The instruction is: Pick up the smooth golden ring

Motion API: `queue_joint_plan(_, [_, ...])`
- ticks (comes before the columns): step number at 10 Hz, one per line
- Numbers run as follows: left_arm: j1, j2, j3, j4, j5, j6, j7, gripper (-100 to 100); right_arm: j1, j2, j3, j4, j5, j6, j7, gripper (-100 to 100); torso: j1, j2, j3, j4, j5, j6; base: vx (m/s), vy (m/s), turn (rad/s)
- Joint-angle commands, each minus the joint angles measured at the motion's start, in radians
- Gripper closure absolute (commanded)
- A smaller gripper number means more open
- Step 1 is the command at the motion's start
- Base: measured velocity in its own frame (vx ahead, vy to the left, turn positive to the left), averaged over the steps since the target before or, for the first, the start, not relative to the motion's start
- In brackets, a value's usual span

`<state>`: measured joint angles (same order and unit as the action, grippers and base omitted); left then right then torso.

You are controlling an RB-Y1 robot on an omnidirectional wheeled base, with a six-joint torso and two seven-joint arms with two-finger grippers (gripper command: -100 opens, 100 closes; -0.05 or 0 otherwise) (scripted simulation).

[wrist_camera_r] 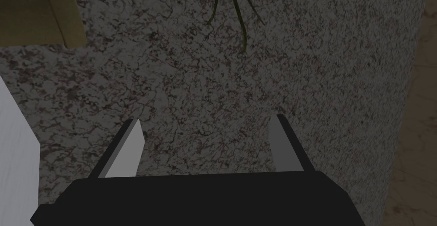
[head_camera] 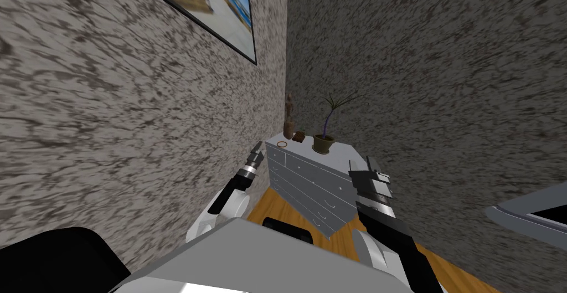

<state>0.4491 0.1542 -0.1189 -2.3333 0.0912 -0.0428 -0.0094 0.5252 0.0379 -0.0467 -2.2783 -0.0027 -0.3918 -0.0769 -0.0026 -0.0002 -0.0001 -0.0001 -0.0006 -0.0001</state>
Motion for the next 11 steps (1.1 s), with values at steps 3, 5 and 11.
queue_joint_plan(3, [-0.003,0.004,-0.016,-0.016,-0.003,0.099,0.017,-100,0.000,0.000,0.000,0.000,0.000,0.000,0.000,0,0.000,0.000,0.000,0.000,0.000,0.000,0.003,-0.041,-0.083])
queue_joint_plan(5, [-0.005,0.003,-0.025,-0.023,-0.006,0.152,0.024,-100,0.000,0.000,0.000,0.000,0.000,0.000,0.000,0,0.000,0.000,0.000,0.000,0.000,0.000,0.008,-0.039,-0.081])
queue_joint_plan(11, [-0.013,-0.004,-0.052,-0.045,-0.013,0.316,0.045,-100,0.000,0.000,0.000,0.000,0.000,0.000,0.000,0,0.001,0.000,0.000,0.000,0.000,0.000,0.010,-0.034,-0.076])
